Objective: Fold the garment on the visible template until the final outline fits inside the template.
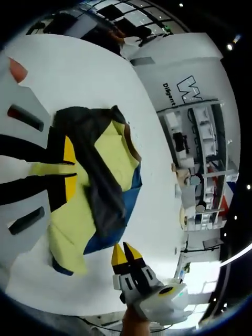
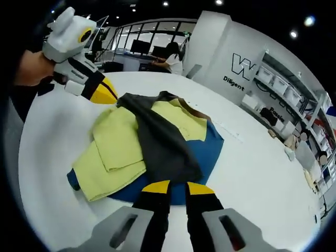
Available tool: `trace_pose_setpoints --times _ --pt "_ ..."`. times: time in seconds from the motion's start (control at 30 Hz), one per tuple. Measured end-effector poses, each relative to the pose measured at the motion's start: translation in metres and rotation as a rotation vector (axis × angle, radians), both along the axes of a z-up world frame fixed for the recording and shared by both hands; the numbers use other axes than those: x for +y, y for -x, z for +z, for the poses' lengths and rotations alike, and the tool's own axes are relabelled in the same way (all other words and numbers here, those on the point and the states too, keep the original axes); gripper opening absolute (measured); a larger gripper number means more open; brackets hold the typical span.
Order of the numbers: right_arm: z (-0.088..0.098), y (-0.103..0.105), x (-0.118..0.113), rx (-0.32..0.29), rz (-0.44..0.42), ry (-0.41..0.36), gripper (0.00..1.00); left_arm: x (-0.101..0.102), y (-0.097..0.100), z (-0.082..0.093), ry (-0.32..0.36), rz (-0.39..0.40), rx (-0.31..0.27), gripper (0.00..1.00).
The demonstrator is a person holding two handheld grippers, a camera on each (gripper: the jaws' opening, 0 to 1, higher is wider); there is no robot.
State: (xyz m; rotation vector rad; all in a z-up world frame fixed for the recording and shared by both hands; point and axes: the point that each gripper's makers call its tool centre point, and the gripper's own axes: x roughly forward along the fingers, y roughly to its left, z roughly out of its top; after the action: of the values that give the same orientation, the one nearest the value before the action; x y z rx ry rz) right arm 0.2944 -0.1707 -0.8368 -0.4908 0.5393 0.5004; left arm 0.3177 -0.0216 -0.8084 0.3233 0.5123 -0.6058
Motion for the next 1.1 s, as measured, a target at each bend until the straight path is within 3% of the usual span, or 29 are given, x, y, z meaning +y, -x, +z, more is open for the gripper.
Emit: trace_pose_setpoints --times 0.07,0.3,0.4,0.5,0.7,0.93,1.0,1.1 --pt "-0.003 0.000 0.000 0.006 0.005 0.001 0.06 -0.007 0.001 0.000 -0.003 -0.016 0.000 0.03" --pt "-0.020 0.004 -0.004 0.055 0.001 -0.012 0.06 -0.059 0.004 0.002 -0.022 -0.158 -0.001 0.03" --pt "-0.022 0.004 -0.005 0.063 -0.002 -0.015 0.06 -0.082 0.008 0.002 -0.029 -0.248 -0.011 0.04" --pt "-0.025 0.004 -0.005 0.075 -0.002 -0.022 0.06 -0.099 0.013 -0.005 -0.105 -0.360 -0.041 0.05" --pt "-0.027 0.005 -0.005 0.086 0.001 -0.029 0.07 -0.113 0.016 -0.023 -0.211 -0.486 -0.055 0.09" --pt "-0.028 0.005 -0.004 0.089 0.003 -0.041 0.08 -0.119 0.024 -0.040 -0.298 -0.600 -0.049 0.25" --pt "-0.028 0.006 -0.003 0.089 0.003 -0.043 0.07 -0.117 0.023 -0.045 -0.367 -0.633 -0.066 0.26" --pt "-0.028 0.006 -0.003 0.089 0.007 -0.042 0.06 -0.122 0.024 -0.046 -0.380 -0.664 -0.089 0.23"
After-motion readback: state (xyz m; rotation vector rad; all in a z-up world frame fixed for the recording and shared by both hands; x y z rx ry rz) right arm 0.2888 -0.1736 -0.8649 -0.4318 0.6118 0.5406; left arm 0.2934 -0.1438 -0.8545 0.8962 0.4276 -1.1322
